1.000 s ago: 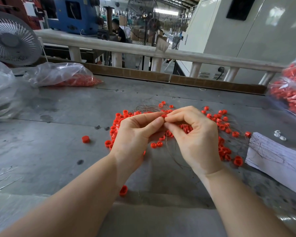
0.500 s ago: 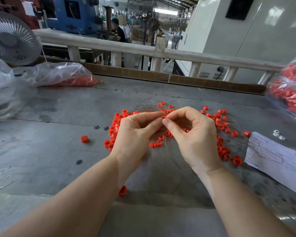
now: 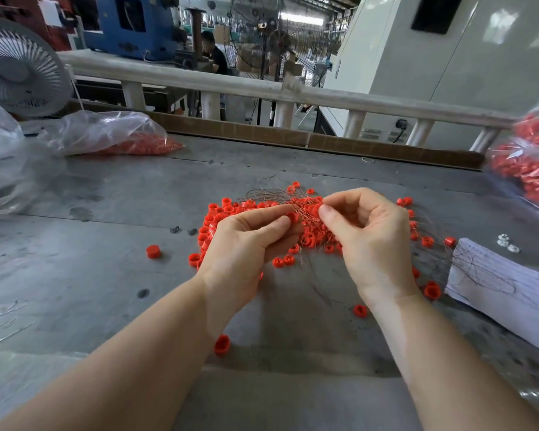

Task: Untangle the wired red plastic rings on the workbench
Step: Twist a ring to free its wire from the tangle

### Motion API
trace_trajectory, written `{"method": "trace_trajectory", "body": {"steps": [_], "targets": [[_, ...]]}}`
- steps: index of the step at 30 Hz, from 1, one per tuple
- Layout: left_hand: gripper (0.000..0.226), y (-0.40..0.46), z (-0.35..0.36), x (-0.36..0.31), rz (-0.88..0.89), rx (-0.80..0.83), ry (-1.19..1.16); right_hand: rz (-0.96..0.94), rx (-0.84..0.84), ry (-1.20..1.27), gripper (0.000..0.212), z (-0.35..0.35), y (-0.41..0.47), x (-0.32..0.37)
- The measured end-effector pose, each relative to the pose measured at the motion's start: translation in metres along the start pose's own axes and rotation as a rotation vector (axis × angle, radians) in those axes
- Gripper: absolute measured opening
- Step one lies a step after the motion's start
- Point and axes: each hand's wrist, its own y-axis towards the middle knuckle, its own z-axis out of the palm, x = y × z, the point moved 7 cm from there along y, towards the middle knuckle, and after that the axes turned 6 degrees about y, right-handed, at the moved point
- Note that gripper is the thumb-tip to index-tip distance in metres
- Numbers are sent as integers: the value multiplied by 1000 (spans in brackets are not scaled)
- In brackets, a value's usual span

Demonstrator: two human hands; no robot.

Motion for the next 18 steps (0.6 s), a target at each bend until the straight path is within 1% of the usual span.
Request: {"method": "trace_trajectory", "body": {"steps": [1,3,5,7,9,13,18], "targets": [[21,0,0,0,-3,-2,-4,31,10,-81,27,-2,1,-4],[21,-1,0,0,-7,-4,-14,115,122,-347,27,1,1,-16],[20,0,0,1,-12,-6,-24,195,266,-598,22,7,-5,-29],[19,0,-1,1,-16,-5,-34,226,332,-746,15,10,-8,-35],[19,0,-1,1,-22,-6,-49,226,333,-794,11,10,-9,-34],[19,-1,-2,1,-33,-11,-56,193,324,-790,7,10,-8,-32],[19,-1,-4,0,-41,-32,-56,172,238,-602,9,6,-4,-28]]}}
